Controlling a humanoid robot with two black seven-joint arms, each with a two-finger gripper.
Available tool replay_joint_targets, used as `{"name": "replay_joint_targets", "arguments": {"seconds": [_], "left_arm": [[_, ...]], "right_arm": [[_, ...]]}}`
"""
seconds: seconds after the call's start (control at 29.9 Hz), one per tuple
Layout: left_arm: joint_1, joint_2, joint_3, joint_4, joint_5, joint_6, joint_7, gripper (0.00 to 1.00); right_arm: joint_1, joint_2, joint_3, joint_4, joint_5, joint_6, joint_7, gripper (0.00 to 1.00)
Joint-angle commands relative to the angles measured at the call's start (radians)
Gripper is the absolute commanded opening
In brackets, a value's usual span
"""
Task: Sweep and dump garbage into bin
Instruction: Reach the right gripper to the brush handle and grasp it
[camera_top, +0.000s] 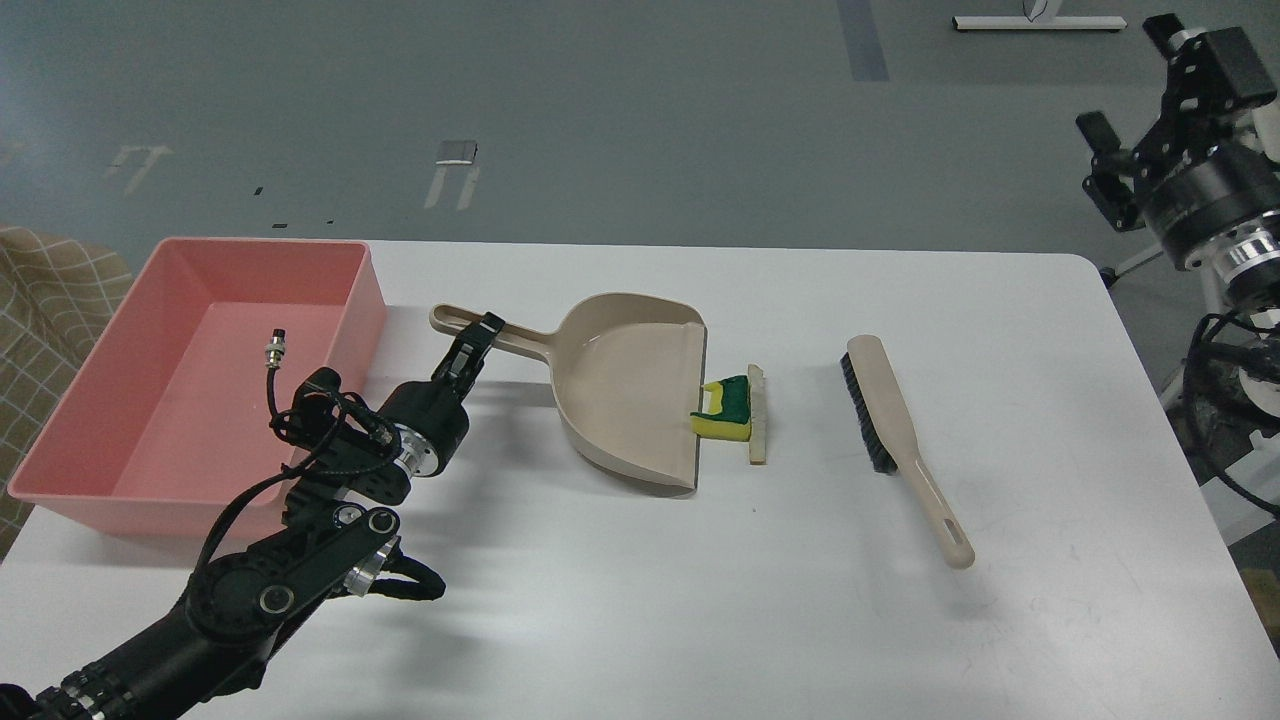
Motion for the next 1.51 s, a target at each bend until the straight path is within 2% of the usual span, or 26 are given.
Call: {"name": "replay_joint_targets", "arguments": {"seconds": [0.0, 0.07, 0.13, 0.27, 0.47, 0.7, 0.8, 0.9, 0.94, 1.04, 1.47], "left_arm": [[0.0, -0.001, -0.001, 0.0, 0.0, 0.002, 0.0, 0.0], [0.0, -0.001, -0.001, 0.0, 0.0, 0.002, 0.0, 0.0], [0.0, -0.001, -0.001, 0.0, 0.0, 0.002, 0.0, 0.0], [-0.002, 0.0, -0.002, 0.0, 0.0, 0.002, 0.0, 0.0], [-0.006, -0.004, -0.002, 0.0, 0.0, 0.002, 0.0, 0.0], [-0.005, -0.011, -0.002, -0.003, 0.001, 0.002, -0.001, 0.0], [-0.005, -0.012, -0.002, -0.006, 0.001, 0.002, -0.001, 0.0], [-0.006, -0.011, -0.002, -0.009, 0.003, -0.001, -0.001, 0.0], [-0.008, -0.011, -0.002, -0.011, 0.003, -0.001, -0.001, 0.0], [-0.012, -0.012, -0.002, -0.012, 0.003, -0.001, -0.001, 0.0], [-0.012, -0.004, -0.001, -0.014, 0.003, -0.002, -0.001, 0.0]], "right_arm": [[0.003, -0.173, -0.156, 0.163, -0.076, 0.0, -0.034, 1.0], [0.001, -0.292, -0.243, 0.282, -0.135, 0.002, -0.074, 1.0], [0.0, -0.342, -0.274, 0.33, -0.169, 0.002, -0.097, 1.0], [-0.01, -0.486, -0.362, 0.463, -0.296, 0.005, -0.174, 1.0], [-0.017, -0.58, -0.475, 0.603, -0.513, 0.012, -0.179, 0.99], [-0.022, -0.554, -0.5, 0.611, -0.567, 0.015, -0.18, 0.97], [-0.031, -0.518, -0.512, 0.609, -0.568, 0.015, -0.182, 0.9], [-0.042, -0.468, -0.518, 0.608, -0.575, 0.015, -0.205, 0.74], [-0.043, -0.449, -0.52, 0.606, -0.576, 0.015, -0.231, 0.73], [-0.043, -0.413, -0.532, 0.602, -0.584, 0.015, -0.271, 0.74], [-0.043, -0.34, -0.557, 0.594, -0.593, 0.015, -0.308, 0.74]]}}
